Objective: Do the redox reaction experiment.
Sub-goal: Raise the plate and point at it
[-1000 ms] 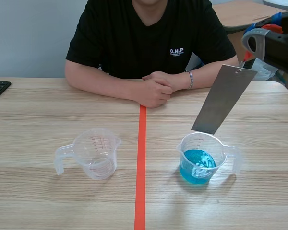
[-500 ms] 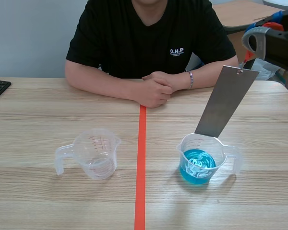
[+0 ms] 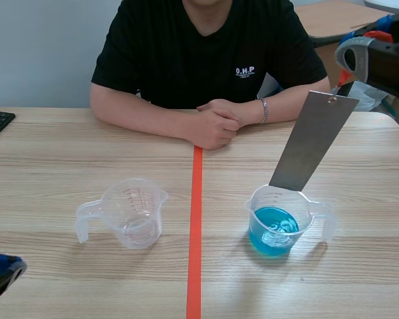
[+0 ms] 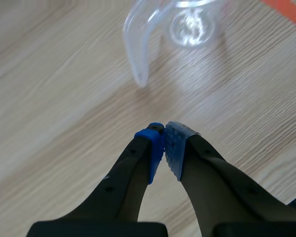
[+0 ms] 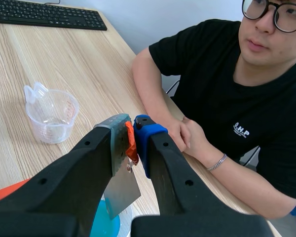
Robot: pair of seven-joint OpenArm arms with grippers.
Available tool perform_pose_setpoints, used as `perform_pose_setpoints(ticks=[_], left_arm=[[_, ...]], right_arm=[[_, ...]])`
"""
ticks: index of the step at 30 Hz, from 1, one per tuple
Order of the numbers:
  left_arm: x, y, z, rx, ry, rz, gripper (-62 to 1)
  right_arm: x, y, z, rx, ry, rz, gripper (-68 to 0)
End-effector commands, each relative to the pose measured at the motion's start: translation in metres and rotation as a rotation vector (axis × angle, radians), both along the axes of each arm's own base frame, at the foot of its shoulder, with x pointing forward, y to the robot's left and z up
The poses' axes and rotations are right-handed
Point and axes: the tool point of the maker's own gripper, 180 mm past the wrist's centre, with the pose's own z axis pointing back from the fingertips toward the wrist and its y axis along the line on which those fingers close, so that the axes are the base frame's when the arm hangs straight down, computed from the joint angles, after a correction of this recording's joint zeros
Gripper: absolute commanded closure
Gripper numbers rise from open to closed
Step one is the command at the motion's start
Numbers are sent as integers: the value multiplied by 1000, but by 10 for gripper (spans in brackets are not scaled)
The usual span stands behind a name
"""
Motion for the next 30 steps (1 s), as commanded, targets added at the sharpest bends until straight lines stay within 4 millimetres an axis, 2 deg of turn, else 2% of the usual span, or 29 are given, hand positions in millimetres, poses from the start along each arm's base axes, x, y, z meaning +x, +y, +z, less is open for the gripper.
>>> perform_pose_setpoints(ticks=[1, 7, 17, 30], left_arm=[[10, -14, 14, -38, -42, -48, -46], [22, -57, 37, -147, -78, -225, -46], [43, -127, 62, -267, -174, -390, -46], [68, -184, 42, -296, -204, -451, -46]], right_arm=[[-1, 2, 10, 7, -31, 20, -15], [-1, 2, 10, 7, -31, 20, -15], [-1, 2, 11, 8, -32, 21, -15], [-1, 2, 11, 7, -32, 21, -15]])
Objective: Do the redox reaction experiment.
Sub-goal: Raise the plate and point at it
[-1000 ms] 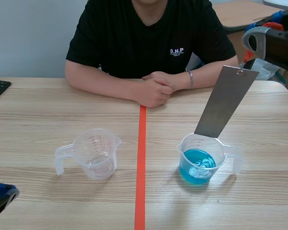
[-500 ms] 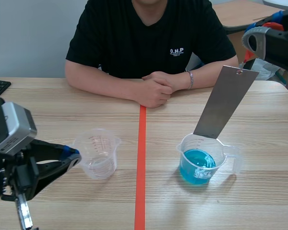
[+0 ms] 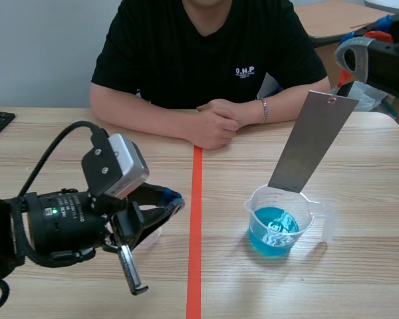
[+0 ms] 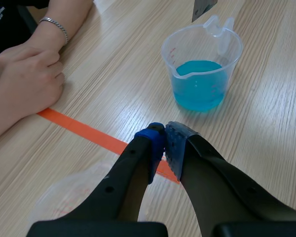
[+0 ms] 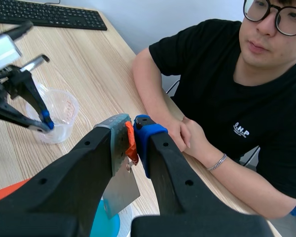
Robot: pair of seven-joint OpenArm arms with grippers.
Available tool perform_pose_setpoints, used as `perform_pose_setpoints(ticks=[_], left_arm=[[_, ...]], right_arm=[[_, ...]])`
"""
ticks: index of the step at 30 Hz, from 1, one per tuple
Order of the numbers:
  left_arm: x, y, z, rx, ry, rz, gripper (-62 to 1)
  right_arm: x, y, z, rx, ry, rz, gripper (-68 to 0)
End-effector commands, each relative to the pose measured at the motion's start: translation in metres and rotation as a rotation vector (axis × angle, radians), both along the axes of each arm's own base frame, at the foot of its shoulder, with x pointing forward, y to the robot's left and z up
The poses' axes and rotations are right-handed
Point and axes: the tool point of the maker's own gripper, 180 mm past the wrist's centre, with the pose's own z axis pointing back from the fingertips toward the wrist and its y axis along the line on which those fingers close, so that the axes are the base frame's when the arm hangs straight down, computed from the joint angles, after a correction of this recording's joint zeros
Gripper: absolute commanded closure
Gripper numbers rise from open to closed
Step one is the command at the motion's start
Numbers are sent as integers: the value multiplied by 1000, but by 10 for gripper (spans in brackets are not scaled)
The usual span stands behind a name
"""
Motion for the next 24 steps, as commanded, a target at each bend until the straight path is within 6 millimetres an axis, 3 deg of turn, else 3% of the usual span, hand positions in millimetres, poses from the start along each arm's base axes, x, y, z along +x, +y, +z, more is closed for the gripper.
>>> perform_pose_setpoints(ticks=[1, 12, 24], left_arm=[[4, -11, 10, -40, -24, -9, -46], [25, -43, 9, -63, -54, -12, -46], [19, -77, 14, -114, -45, -61, -46]], right_arm=[[-1, 2, 11, 7, -32, 21, -15], [-1, 2, 10, 7, -32, 20, -15], [-1, 2, 11, 8, -32, 20, -15]])
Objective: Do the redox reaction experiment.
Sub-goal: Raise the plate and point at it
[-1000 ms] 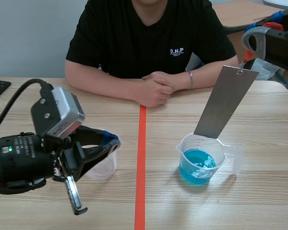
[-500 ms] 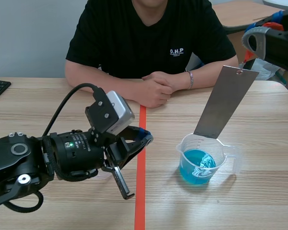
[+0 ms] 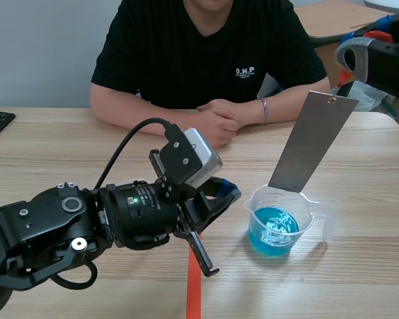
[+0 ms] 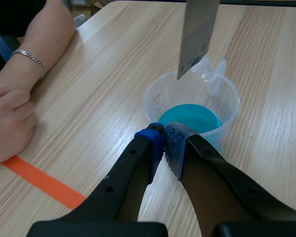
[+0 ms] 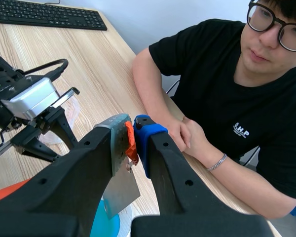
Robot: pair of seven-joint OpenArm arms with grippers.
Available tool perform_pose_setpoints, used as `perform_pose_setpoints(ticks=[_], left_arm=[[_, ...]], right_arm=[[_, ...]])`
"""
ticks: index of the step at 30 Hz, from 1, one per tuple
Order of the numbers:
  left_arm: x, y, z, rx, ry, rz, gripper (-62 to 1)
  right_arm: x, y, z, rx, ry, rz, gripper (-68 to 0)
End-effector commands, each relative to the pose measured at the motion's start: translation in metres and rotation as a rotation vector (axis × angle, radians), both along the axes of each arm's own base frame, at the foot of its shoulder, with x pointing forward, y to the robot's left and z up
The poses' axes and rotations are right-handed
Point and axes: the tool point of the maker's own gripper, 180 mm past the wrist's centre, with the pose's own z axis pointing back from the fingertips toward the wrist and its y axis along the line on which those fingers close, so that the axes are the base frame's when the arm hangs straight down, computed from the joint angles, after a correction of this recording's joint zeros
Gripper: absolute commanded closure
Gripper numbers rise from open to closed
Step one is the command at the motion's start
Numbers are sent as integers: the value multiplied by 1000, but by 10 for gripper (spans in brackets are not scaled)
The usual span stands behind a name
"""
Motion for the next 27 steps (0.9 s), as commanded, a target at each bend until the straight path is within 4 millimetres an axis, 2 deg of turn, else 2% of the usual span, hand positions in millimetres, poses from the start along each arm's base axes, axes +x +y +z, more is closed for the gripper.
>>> perform_pose_setpoints(ticks=[1, 11, 27], left_arm=[[2, -10, 17, -46, -28, -15, -46], [5, -20, 27, -75, -45, -20, -46], [4, -24, 31, -94, -48, -24, -46]], right_arm=[[-1, 2, 11, 8, -32, 20, -15], [-1, 2, 10, 7, -32, 20, -15], [-1, 2, 10, 7, -32, 20, -15]])
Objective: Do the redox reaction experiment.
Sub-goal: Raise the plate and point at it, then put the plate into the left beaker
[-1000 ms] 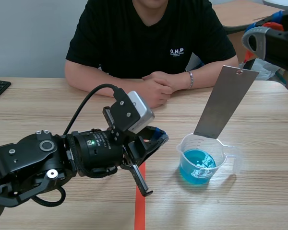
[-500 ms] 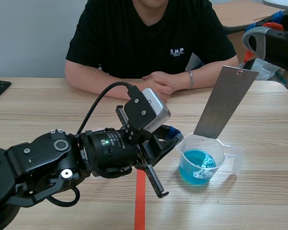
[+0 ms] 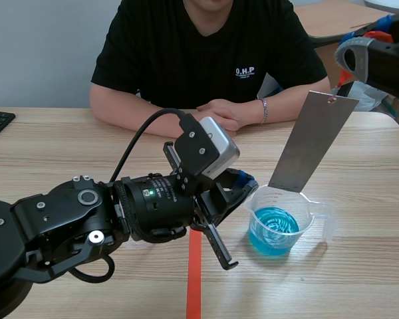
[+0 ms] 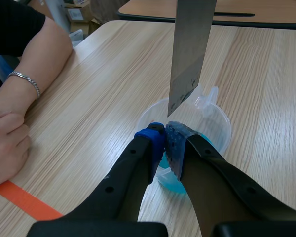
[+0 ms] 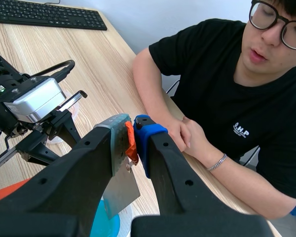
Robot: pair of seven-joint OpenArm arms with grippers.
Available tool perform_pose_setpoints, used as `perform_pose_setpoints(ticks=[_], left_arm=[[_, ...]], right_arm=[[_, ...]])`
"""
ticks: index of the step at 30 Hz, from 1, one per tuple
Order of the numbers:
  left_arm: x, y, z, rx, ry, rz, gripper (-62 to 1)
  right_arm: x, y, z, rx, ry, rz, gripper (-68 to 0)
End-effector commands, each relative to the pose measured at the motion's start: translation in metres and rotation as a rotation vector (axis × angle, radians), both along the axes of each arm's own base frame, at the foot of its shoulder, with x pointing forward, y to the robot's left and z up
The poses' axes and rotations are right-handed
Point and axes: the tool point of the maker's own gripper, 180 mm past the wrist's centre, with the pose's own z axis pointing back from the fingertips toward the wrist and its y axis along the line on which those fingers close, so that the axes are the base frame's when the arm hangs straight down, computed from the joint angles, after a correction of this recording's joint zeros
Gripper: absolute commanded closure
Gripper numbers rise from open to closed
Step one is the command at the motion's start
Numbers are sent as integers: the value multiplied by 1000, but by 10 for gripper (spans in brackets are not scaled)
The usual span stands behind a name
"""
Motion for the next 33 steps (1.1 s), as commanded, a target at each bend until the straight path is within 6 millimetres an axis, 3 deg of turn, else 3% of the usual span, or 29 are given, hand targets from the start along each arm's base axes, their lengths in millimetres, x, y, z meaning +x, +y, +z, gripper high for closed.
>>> perform_pose_setpoints(ticks=[1, 27, 33], left_arm=[[2, -7, 16, -45, -26, -7, -46], [2, -6, 16, -44, -26, -6, -46], [1, 3, 10, -30, -24, -1, -46]], right_arm=[[-1, 2, 10, 7, -32, 20, -15], [-1, 2, 11, 7, -33, 21, -15], [-1, 2, 11, 7, -33, 21, -15]])
